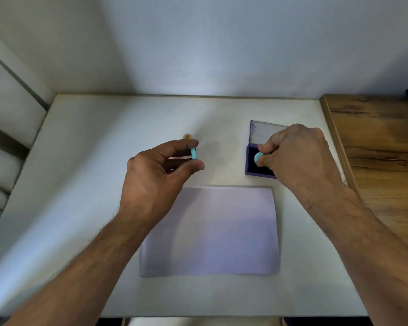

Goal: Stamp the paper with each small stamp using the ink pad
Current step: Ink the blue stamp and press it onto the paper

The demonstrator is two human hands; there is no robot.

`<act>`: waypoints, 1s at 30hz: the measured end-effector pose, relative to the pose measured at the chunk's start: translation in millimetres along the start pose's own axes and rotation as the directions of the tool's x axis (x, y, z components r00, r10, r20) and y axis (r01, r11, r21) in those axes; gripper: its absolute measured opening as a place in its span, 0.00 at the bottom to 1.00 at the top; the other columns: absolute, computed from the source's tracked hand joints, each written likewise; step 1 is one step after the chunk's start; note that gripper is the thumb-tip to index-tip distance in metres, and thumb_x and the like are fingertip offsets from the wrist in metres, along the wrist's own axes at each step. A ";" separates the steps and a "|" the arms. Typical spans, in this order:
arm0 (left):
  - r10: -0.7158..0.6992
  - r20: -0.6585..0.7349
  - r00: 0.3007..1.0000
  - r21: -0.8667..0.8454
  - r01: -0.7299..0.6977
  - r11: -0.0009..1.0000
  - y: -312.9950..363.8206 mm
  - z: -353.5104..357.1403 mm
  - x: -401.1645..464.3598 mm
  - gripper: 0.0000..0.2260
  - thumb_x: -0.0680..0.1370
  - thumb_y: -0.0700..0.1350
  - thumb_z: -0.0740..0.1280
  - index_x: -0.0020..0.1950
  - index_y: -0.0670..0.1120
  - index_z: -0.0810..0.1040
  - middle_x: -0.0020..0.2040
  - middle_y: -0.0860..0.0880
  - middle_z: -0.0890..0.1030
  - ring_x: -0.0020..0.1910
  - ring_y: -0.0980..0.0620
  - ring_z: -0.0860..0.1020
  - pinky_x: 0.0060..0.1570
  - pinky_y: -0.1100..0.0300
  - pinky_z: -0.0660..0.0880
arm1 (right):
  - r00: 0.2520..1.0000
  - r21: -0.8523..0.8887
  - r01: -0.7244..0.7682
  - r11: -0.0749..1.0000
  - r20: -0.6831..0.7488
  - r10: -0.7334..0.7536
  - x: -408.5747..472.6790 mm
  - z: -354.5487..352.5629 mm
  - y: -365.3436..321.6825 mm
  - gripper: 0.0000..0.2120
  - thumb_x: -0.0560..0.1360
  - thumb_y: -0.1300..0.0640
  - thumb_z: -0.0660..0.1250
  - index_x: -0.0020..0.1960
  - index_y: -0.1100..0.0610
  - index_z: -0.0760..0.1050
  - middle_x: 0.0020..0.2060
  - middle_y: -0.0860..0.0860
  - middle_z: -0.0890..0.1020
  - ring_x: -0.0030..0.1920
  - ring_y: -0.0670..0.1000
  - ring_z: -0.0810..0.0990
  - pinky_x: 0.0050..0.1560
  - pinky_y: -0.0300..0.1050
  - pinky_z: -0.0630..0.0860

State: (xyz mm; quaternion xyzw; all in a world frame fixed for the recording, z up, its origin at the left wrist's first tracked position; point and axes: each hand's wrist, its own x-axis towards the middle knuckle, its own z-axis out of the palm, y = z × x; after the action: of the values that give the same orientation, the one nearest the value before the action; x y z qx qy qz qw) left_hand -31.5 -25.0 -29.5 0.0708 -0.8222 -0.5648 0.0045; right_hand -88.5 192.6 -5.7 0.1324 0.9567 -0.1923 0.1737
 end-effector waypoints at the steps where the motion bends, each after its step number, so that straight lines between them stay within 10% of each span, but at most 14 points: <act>1: 0.003 0.000 1.000 -0.001 -0.003 1.000 0.1 -0.1 -0.5 0.14 0.71 0.45 0.76 0.55 0.55 0.84 0.49 0.61 0.85 0.45 0.67 0.83 0.47 0.75 0.76 | 0.999 0.039 0.008 0.999 -0.042 -0.006 0.1 0.7 1.6 0.15 0.71 0.53 0.75 0.57 0.52 0.81 0.56 0.49 0.82 0.53 0.52 0.80 0.52 0.40 0.73; 30: -0.032 -0.045 0.998 0.042 0.034 0.999 -28.3 -57.8 -2.2 0.13 0.72 0.43 0.76 0.50 0.60 0.83 0.46 0.56 0.85 0.46 0.58 0.84 0.50 0.61 0.78 | 0.964 0.267 0.145 0.953 -0.255 -0.076 -0.6 19.6 12.9 0.11 0.66 0.58 0.79 0.48 0.54 0.83 0.42 0.54 0.83 0.41 0.55 0.83 0.47 0.51 0.82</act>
State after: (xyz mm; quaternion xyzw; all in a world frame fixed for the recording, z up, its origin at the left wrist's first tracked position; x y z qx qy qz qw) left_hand -21.1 -88.3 -34.7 0.0971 -0.8326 -0.5452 0.0120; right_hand -78.3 195.8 -26.6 0.1242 0.9391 -0.3194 0.0239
